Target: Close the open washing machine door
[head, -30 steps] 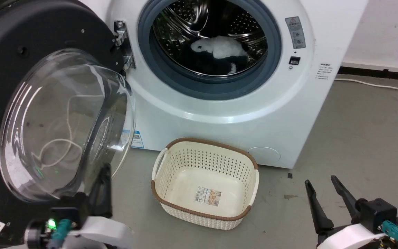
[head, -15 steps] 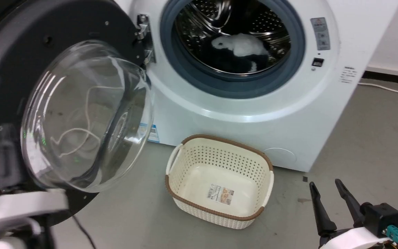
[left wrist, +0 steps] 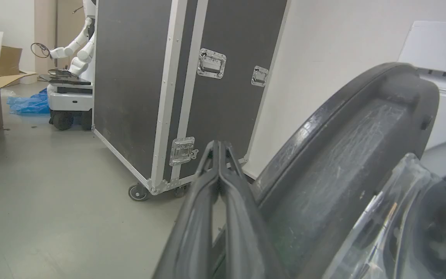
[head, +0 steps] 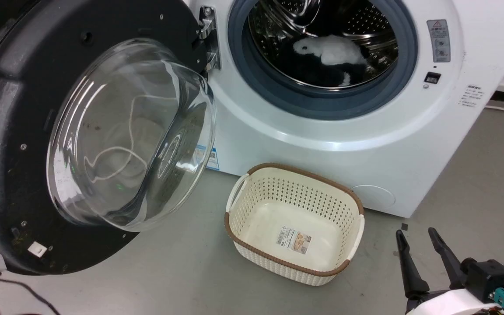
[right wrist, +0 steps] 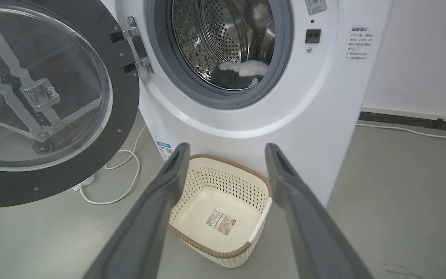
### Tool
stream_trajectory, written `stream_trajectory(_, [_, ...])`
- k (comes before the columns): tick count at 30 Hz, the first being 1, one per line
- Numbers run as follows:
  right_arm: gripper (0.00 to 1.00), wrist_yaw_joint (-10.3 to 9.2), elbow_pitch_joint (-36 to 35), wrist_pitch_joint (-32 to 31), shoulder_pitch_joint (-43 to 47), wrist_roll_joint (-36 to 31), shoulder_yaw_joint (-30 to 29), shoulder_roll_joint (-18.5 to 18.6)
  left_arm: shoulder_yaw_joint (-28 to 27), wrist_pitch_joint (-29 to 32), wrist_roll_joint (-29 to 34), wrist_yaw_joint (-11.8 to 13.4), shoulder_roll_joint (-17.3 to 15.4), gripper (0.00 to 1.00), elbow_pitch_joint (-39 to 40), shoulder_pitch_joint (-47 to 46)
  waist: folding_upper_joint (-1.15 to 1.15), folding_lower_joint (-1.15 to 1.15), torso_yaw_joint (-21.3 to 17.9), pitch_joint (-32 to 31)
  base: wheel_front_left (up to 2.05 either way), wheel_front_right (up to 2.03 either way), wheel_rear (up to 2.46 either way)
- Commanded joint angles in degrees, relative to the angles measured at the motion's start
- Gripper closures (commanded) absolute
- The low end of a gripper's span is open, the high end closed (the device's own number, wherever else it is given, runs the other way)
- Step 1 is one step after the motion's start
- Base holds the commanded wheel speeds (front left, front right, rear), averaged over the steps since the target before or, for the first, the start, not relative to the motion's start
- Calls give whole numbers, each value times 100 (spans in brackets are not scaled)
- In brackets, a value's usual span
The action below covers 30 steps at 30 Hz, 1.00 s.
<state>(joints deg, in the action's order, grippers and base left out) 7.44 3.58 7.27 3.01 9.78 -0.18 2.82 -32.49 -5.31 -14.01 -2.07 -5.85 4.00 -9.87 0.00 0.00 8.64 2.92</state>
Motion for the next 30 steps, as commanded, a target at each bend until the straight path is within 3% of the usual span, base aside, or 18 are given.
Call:
stream_trajectory(1, [0,2,27,55,57,67,-14,3,-64,49,0,-46,-90,100,-55,30,0,0,19,24,0,0,0])
stream_trajectory(10, [0,3,97,163,45,192,-40,3,566,924,-23,-217,-892,100,-897,219,0,0,76,153,0,0,0])
stream_trajectory(21, [0,3,188,294,94,410,-113,4,2385,2049,-1822,-290,-1802,100,-455,931,0,0,120,180,0,0,0])
stream_trajectory(30, [0,3,279,402,24,578,-213,4,3887,2292,-2729,-347,-2216,100,329,883,0,0,35,221,0,0,0])
